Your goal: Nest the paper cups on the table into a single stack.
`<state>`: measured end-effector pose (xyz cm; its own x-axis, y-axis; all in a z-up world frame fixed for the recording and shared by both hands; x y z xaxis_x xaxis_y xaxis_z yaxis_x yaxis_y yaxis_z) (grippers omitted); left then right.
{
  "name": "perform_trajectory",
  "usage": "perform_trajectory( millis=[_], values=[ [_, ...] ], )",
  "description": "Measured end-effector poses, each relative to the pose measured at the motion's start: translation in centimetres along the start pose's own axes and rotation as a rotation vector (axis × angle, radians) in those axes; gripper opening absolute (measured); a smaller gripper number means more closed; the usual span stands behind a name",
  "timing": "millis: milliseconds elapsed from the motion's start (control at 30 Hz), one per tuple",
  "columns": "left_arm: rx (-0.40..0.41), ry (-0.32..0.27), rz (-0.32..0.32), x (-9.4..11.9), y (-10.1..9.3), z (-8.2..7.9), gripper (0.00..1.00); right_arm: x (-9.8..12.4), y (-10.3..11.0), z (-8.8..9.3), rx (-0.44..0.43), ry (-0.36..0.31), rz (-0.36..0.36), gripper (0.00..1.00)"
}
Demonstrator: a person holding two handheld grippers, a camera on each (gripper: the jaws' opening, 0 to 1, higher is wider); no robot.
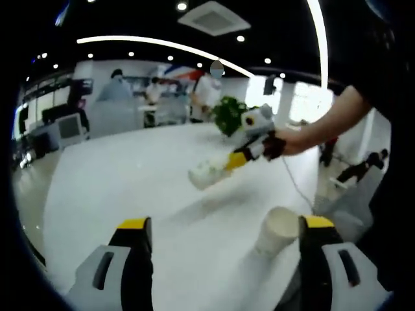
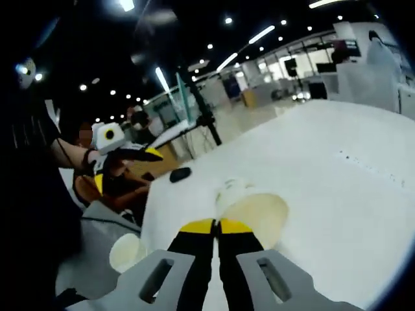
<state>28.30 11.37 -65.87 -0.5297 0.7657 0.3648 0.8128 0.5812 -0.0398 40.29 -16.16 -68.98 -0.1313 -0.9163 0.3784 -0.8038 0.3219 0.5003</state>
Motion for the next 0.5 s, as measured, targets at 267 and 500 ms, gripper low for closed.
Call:
perform_trajectory(
  millis=[267,500],
  values=[
    [-0.004,-0.007,0.008,0.1,-0.3,-0.5,0.93,2.5,2.8,0.0,-0.002,-0.037,0.034,0.0],
    [-0.013,-0.015,0.009,0.0,-0.6,-0.8,0.92,4.5,5.3,-1.2,0.017,-0.047,0.044,0.0]
  ],
)
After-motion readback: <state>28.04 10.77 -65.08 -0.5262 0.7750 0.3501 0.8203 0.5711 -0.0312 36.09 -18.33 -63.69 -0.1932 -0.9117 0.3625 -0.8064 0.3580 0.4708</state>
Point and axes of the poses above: the point that each gripper's makers call its tool centre point, and the gripper's own axes: x roughly backward along the fingers, y roughly to its left, z roughly out of its underside, the point moved 8 cm from there along x, roughly backward along the fingers, and after that the axes turned 8 degrees about -x, right-handed, at the moved point
